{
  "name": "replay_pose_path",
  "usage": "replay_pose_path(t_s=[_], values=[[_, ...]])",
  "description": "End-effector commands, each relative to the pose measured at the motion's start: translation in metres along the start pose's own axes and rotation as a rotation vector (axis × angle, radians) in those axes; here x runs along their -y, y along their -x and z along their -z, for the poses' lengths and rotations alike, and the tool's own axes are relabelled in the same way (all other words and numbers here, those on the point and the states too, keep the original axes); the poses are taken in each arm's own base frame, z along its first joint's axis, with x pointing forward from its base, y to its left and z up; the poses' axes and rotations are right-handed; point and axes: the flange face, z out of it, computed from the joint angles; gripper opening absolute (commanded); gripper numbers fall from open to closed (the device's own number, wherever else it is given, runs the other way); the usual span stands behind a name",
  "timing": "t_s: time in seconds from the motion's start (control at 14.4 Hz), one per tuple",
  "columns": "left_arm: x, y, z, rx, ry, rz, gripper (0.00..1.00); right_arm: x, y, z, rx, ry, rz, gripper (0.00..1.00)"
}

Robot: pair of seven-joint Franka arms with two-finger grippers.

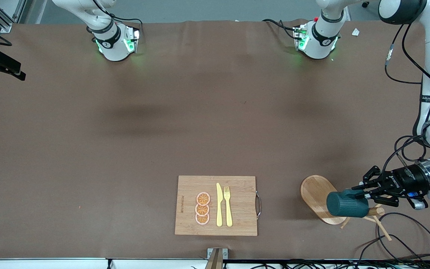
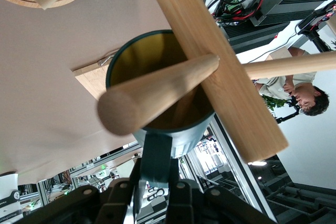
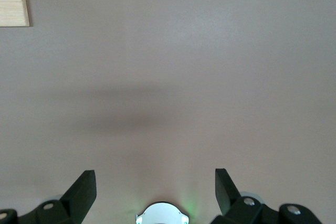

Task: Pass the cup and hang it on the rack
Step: 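Hook the mug handle onto a rack peg with the left gripper, then open the left gripper and release the mug on the rack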

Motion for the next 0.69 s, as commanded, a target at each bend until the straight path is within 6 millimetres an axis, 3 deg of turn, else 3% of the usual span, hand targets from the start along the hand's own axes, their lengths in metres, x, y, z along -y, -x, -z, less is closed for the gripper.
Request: replay_pose_path(t_s=[0.0,0.21,0.28,0.35,0.62], values=[[-0.002,0.004,0.002,0.028,0.017,-0.015,0.3,0.002,0.007,0.002,-0.011,-0.019,0.003,1.0],[-0.003,0.007,0.004,0.027,0.018,-0.021,0.67,0.002,0.007,0.002,-0.011,-0.019,0.005,1.0],[-0.005,0.009,0.006,0.026,0.021,-0.023,0.87,0.002,0.007,0.002,-0.011,-0.019,0.005,1.0],[-0.007,0.014,0.007,0.028,0.023,-0.028,1.0,0.002,0.007,0.002,-0.011,-0.019,0.005,1.0],[-0.027,0.067,0.023,0.004,0.028,-0.102,1.0,0.002,0.007,0.002,-0.011,-0.018,0.006,1.0]])
